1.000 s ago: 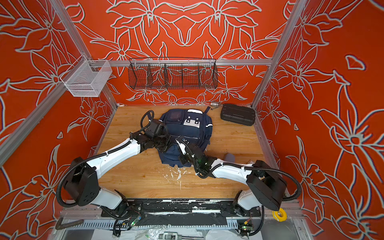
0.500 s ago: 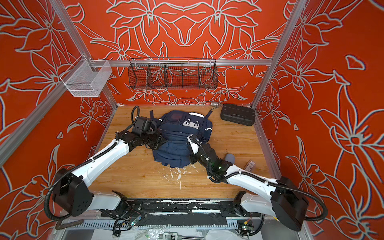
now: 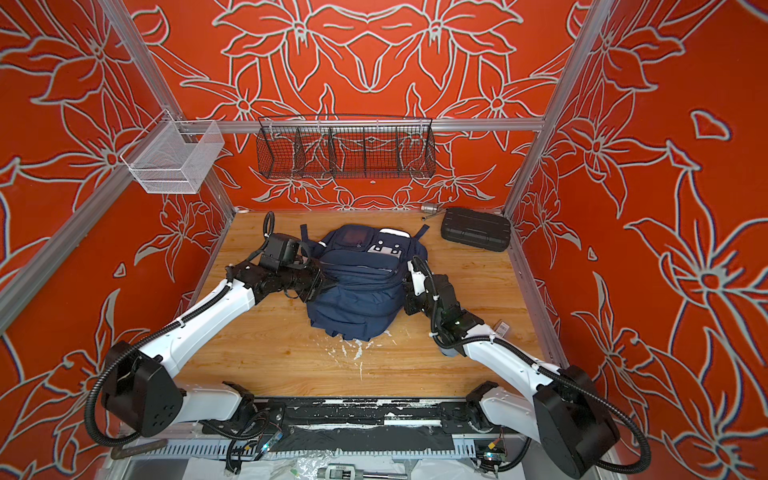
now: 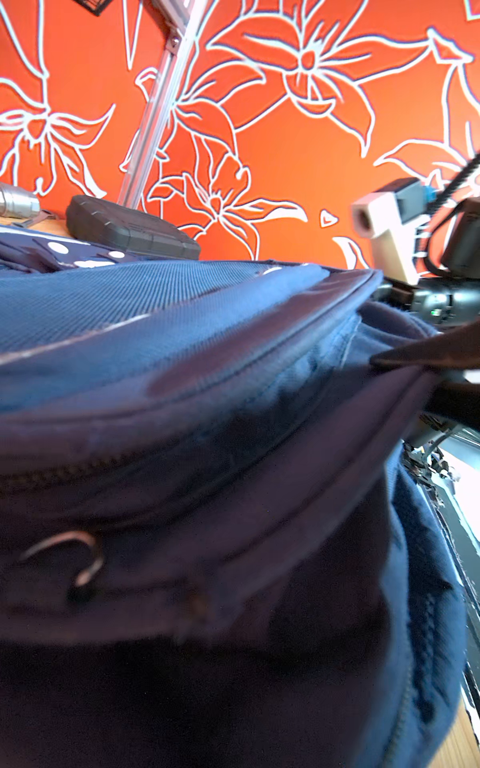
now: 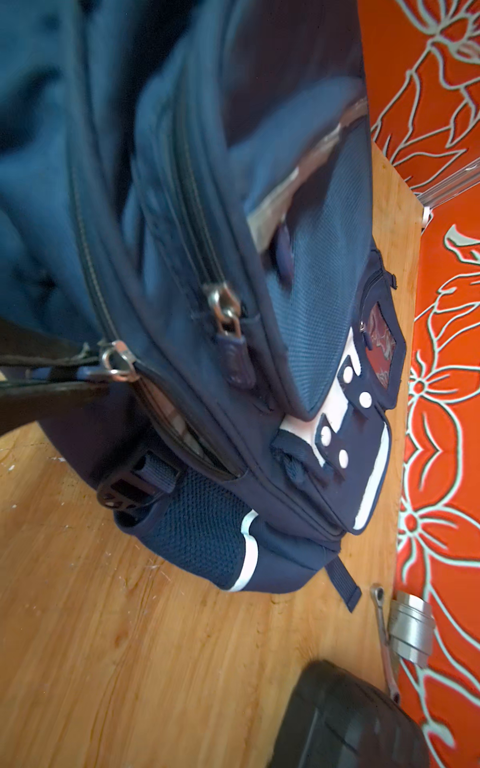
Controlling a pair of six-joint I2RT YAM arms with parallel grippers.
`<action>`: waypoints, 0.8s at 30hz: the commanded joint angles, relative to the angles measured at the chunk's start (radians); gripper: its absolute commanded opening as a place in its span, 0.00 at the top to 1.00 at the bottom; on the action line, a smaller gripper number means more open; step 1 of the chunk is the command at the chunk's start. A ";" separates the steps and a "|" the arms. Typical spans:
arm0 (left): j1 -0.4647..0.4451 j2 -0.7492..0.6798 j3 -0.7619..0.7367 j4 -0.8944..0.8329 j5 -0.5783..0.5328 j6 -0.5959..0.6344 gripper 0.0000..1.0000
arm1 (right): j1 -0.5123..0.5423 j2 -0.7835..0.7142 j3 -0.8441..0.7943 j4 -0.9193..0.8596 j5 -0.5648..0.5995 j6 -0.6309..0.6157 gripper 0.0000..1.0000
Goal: Pack the student bag
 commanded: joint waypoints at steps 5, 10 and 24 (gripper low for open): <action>0.061 -0.080 0.023 -0.099 0.010 0.047 1.00 | -0.170 0.111 0.037 0.028 -0.025 0.012 1.00; 0.083 -0.101 0.011 -0.106 0.018 0.049 1.00 | -0.235 0.158 0.041 0.105 -0.153 -0.014 1.00; 0.108 -0.141 -0.042 -0.088 0.014 0.028 1.00 | -0.289 0.290 0.141 0.060 -0.178 0.009 1.00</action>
